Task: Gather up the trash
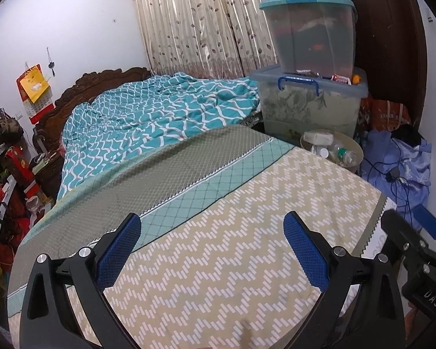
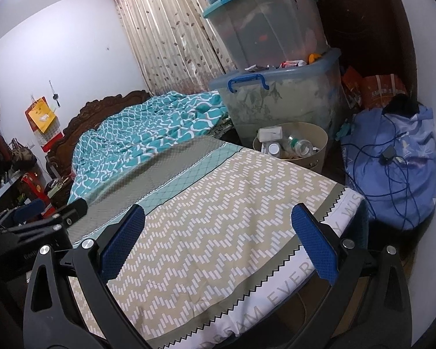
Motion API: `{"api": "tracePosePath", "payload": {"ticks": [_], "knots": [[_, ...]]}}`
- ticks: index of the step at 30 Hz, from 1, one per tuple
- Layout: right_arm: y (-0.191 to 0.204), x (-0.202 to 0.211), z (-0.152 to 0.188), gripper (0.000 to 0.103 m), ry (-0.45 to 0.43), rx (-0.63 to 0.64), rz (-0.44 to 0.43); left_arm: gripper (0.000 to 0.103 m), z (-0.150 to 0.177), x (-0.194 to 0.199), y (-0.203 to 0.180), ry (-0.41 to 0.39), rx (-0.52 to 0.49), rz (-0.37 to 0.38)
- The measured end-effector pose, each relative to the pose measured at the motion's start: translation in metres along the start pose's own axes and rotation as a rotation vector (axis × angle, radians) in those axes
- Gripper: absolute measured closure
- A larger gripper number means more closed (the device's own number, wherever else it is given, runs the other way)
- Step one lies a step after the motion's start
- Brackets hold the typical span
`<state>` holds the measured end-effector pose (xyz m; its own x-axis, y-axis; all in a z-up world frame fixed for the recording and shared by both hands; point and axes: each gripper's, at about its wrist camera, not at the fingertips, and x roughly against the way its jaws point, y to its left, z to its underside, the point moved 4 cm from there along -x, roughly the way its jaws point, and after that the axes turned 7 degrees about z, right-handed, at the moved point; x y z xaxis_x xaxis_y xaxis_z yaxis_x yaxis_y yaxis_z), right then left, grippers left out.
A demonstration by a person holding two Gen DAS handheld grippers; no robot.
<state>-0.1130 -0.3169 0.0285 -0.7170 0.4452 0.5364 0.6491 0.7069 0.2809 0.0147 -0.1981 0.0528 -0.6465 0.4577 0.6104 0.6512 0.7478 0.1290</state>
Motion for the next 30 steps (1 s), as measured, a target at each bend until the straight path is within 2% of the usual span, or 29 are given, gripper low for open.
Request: {"api": "tracePosePath", "payload": {"ticks": [8, 30], "knots": [[0.004, 0.0, 0.002, 0.003, 0.006, 0.006, -0.003, 0.008, 0.006, 0.001, -0.001, 0.009, -0.006, -0.013], [0.008, -0.006, 0.008, 0.003, 0.036, 0.009, 0.003, 0.008, 0.021, -0.01, 0.013, 0.048, 0.041, 0.022]]}}
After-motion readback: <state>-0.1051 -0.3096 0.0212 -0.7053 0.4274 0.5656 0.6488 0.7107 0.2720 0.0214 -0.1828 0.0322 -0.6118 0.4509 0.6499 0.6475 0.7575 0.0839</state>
